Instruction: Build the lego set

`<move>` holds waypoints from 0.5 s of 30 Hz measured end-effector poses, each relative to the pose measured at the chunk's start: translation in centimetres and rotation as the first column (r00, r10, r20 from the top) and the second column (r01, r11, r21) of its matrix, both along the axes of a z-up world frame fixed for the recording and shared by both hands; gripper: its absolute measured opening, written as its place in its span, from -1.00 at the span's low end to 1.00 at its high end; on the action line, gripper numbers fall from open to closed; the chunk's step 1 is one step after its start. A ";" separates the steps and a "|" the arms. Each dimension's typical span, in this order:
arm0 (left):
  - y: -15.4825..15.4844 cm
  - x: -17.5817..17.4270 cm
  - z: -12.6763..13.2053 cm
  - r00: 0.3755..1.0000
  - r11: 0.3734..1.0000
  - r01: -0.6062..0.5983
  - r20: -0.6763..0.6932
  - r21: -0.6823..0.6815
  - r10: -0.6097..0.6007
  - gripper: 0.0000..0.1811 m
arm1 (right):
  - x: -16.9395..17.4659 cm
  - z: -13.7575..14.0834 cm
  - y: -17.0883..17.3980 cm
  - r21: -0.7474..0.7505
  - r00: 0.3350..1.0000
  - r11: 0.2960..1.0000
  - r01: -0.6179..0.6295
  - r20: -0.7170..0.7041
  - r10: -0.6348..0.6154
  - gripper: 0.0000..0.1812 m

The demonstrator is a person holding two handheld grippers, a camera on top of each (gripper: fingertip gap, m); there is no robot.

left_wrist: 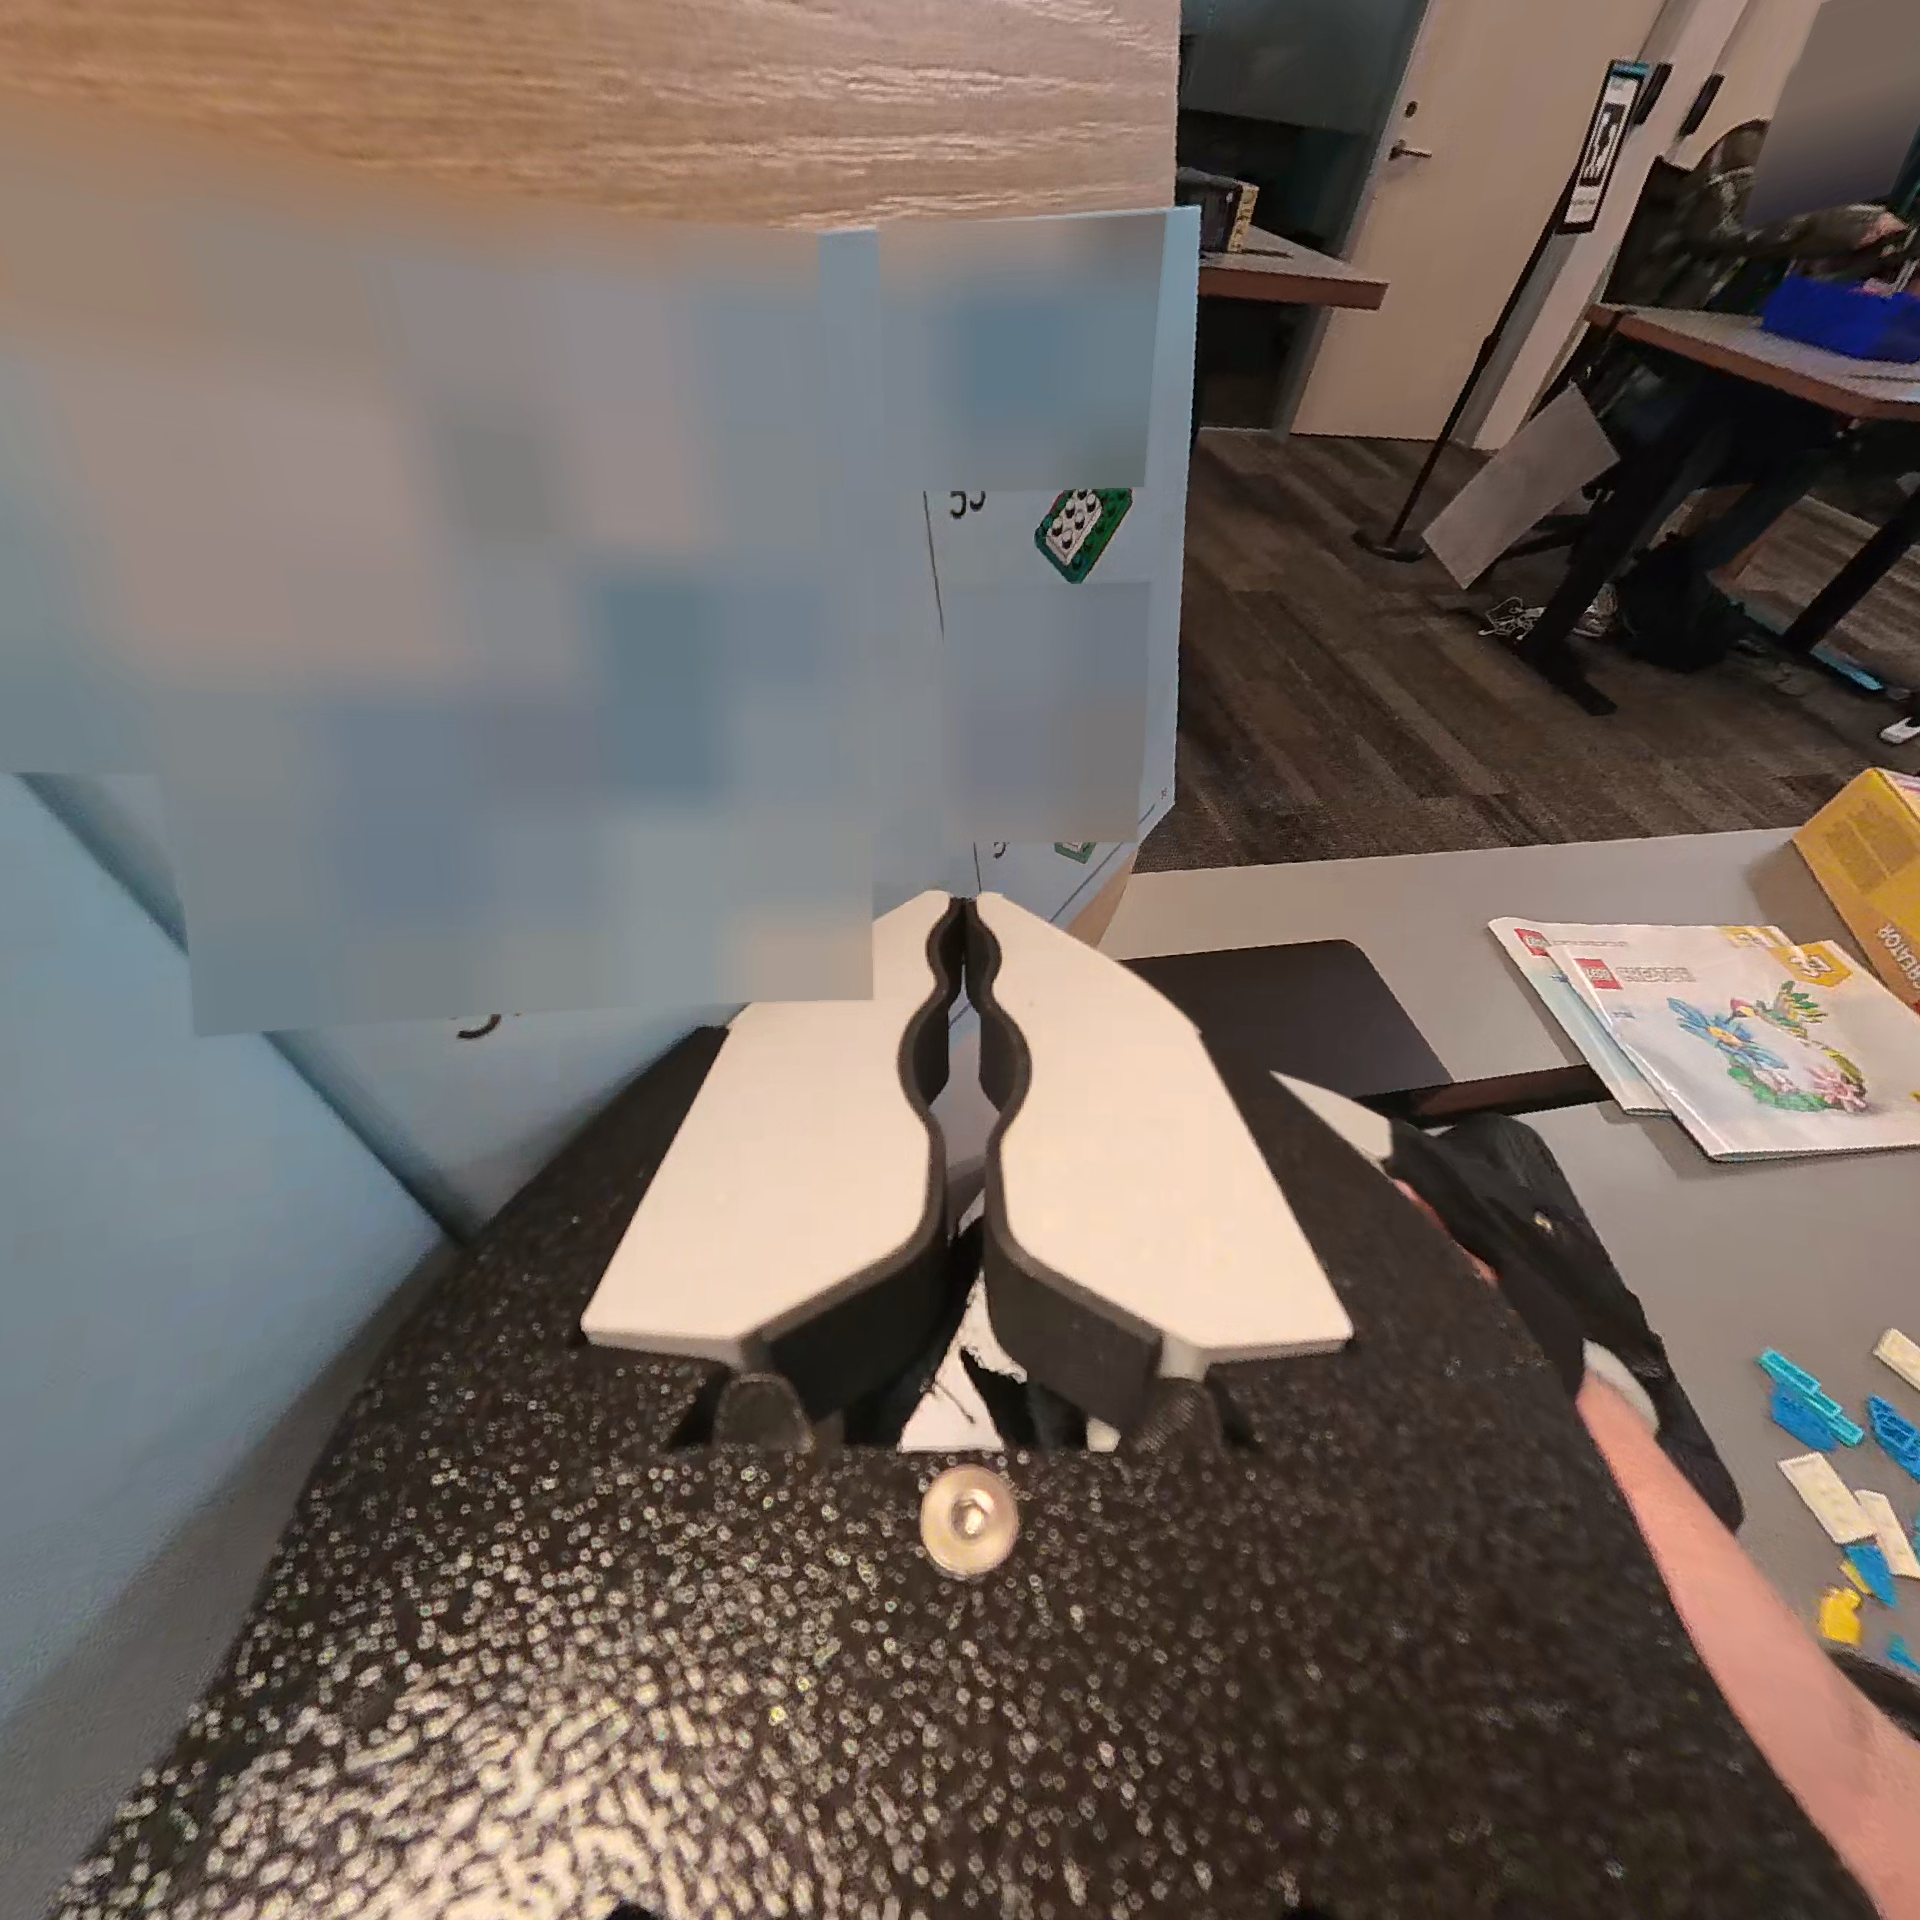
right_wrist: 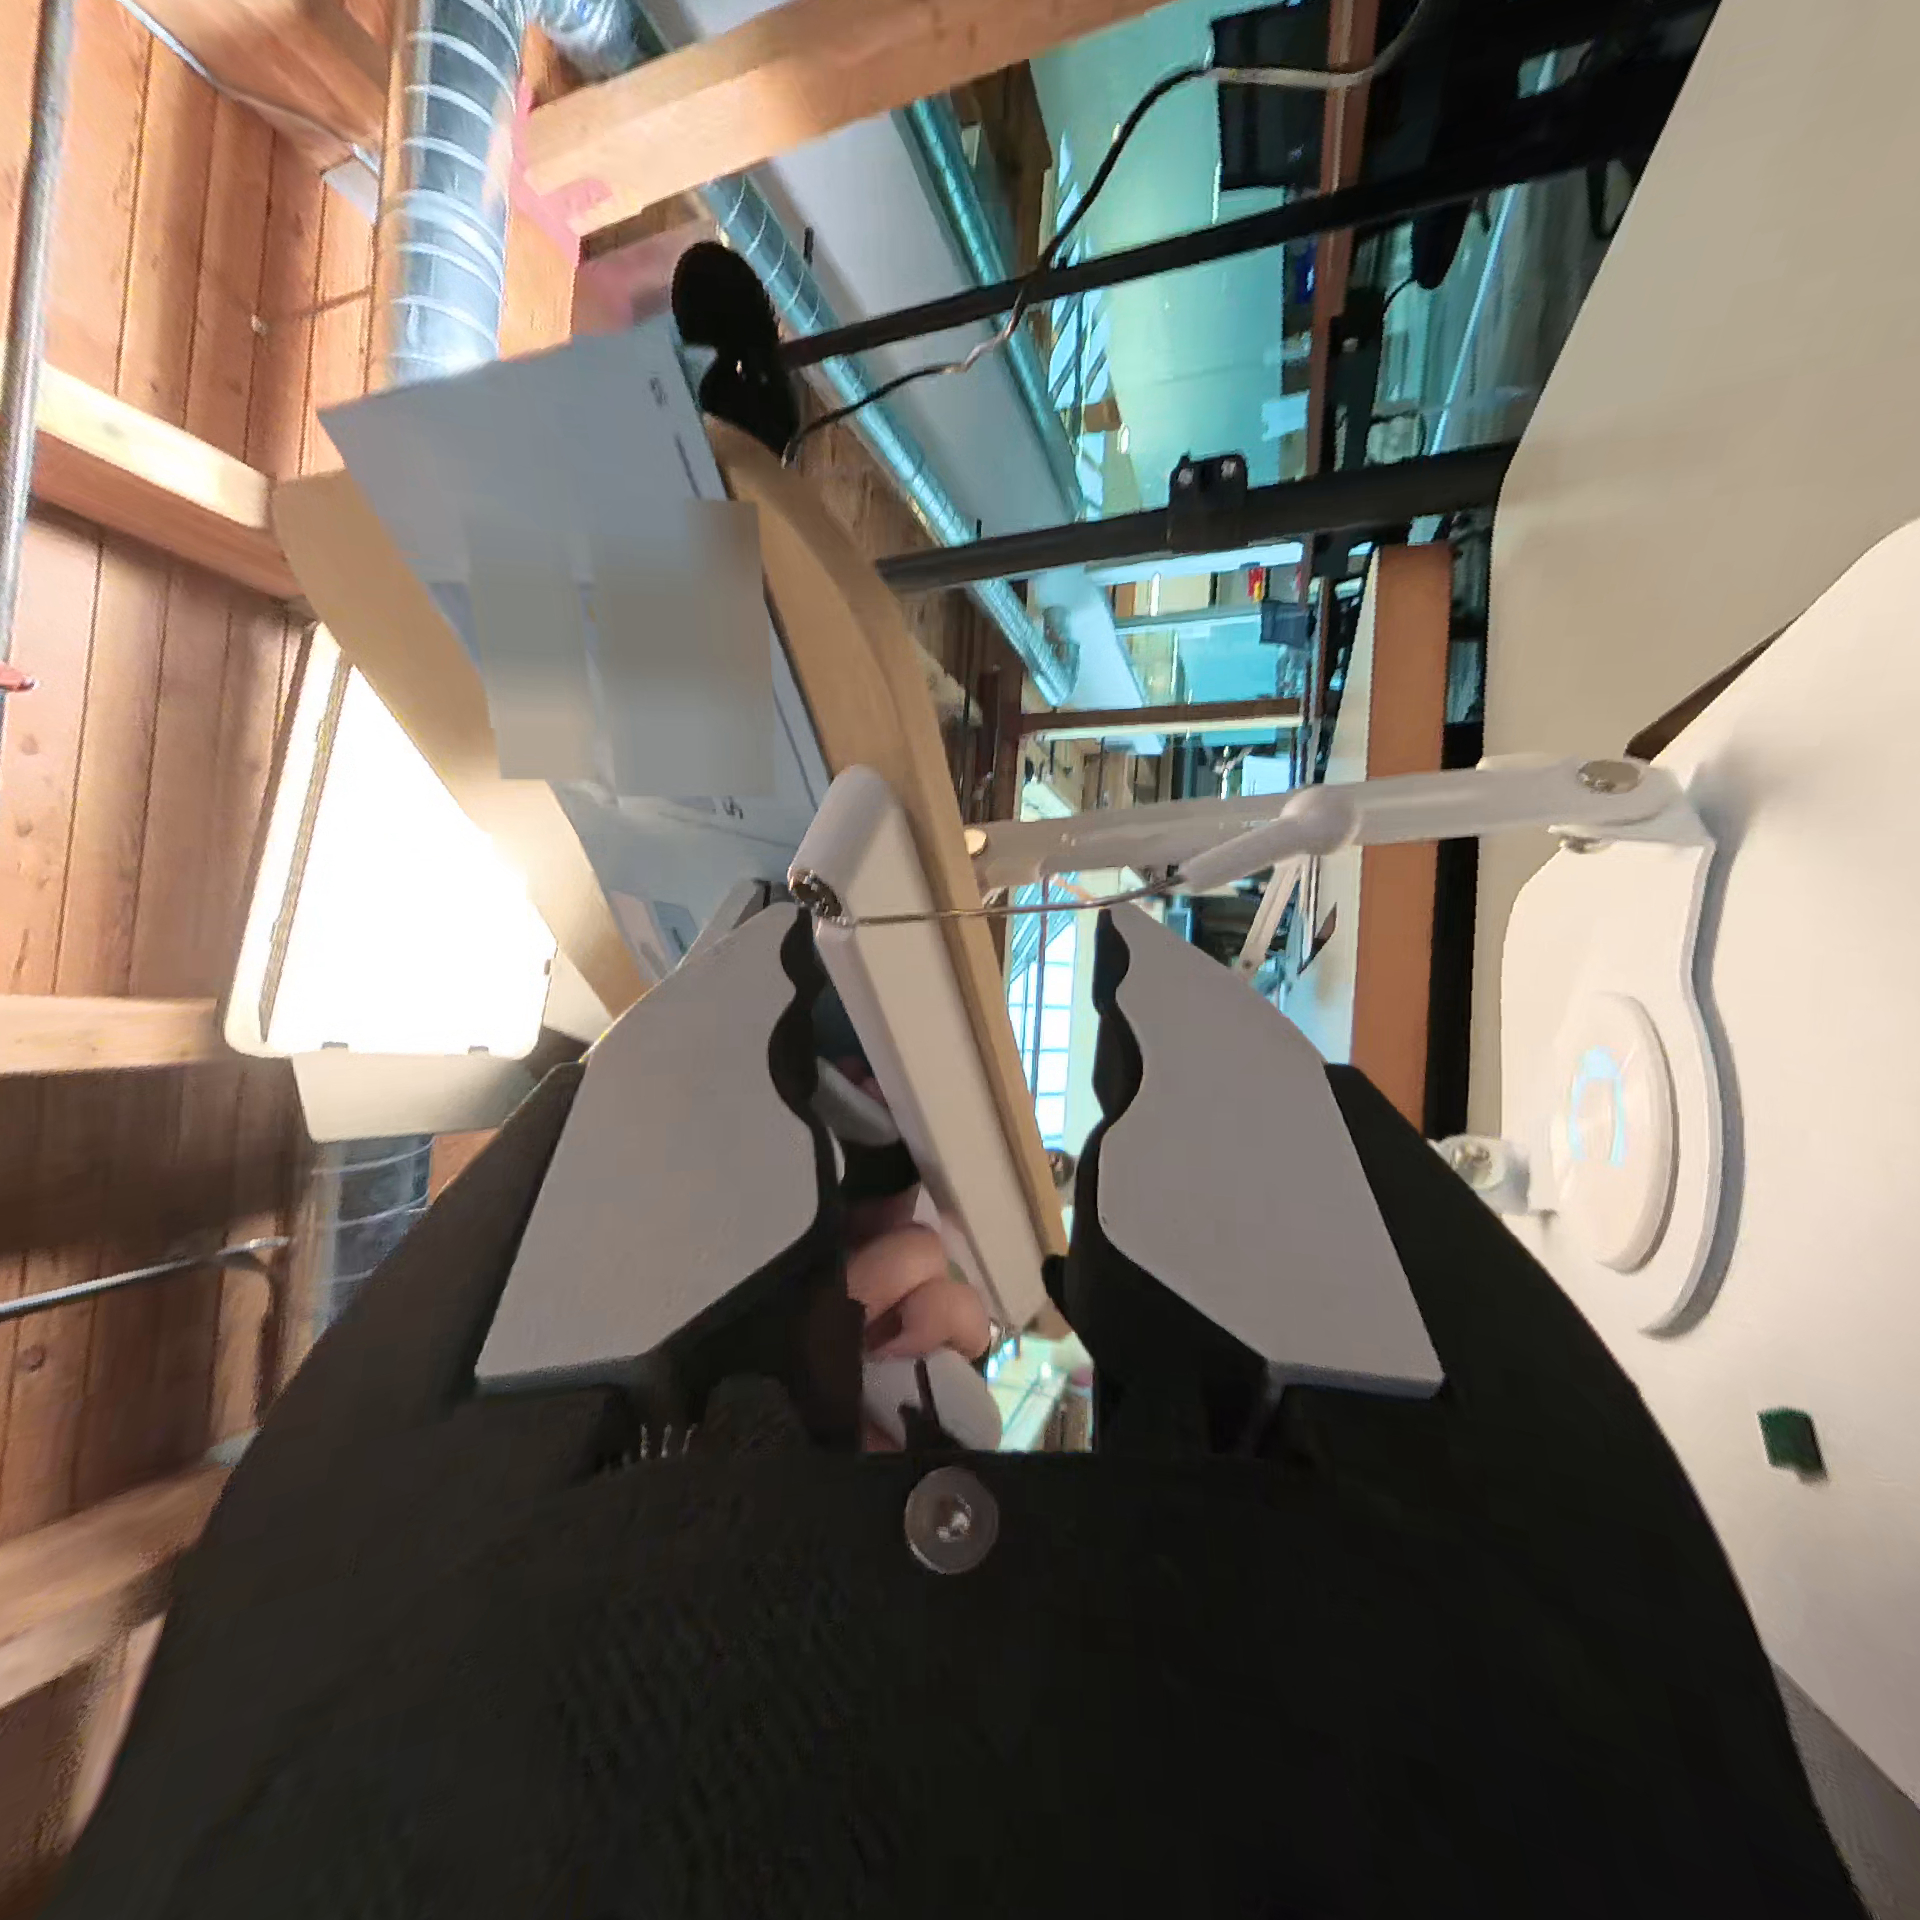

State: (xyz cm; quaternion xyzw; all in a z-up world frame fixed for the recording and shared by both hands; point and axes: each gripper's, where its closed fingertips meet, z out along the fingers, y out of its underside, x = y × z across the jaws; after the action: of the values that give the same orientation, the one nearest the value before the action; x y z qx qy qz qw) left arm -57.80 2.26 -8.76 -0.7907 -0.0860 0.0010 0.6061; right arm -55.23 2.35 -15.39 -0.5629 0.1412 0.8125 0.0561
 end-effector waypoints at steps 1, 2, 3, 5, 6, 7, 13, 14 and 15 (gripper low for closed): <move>0.0 0.0 0.0 1.000 1.000 -0.001 -0.002 -0.002 0.001 -1.00 | -0.1 -0.1 0.4 -0.018 1.000 1.000 0.020 0.002 -0.020 -0.46; 0.0 0.0 0.0 1.000 1.000 -0.001 -0.004 -0.005 0.001 -1.00 | -0.2 -0.2 0.8 -0.035 0.999 0.999 0.035 -0.003 -0.035 -0.47; 0.0 0.0 0.0 1.000 1.000 -0.002 -0.007 -0.009 0.002 -1.00 | -0.2 -0.2 1.3 -0.045 0.998 0.997 0.058 -0.009 -0.059 -0.50; 0.0 0.0 -0.1 1.000 1.000 -0.005 -0.018 -0.018 0.004 -1.00 | 0.1 0.0 2.2 -0.039 0.993 0.992 0.118 -0.026 -0.119 -0.66; 0.0 0.0 -0.1 1.000 1.000 -0.007 -0.026 -0.023 0.007 -1.00 | 0.3 0.2 2.6 -0.030 0.989 0.989 0.143 -0.039 -0.144 -0.79; 0.0 0.0 -0.1 0.999 1.000 -0.012 -0.035 -0.027 0.011 -1.00 | 0.4 0.5 2.9 -0.022 0.985 0.987 0.162 -0.059 -0.163 -0.93; 0.1 -0.1 -0.2 0.998 0.999 -0.025 -0.060 -0.043 0.022 -1.00 | 1.1 2.6 3.8 0.147 0.965 0.957 0.250 -0.120 -0.234 -1.00; 0.1 -0.1 -0.2 0.998 0.999 -0.023 -0.060 -0.042 0.021 -1.00 | 1.2 2.8 3.8 0.182 0.963 0.948 0.262 -0.118 -0.243 -1.00; 0.1 -0.1 -0.2 0.998 0.999 -0.023 -0.057 -0.041 0.020 -1.00 | 1.2 2.9 3.8 0.220 0.961 0.937 0.270 -0.113 -0.251 -1.00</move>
State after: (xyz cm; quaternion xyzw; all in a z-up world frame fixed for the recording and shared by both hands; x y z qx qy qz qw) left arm -57.87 2.31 -8.92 -0.8018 -0.0772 0.0316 0.5918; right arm -54.01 6.15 -12.49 -0.4943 0.1204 0.8316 0.2229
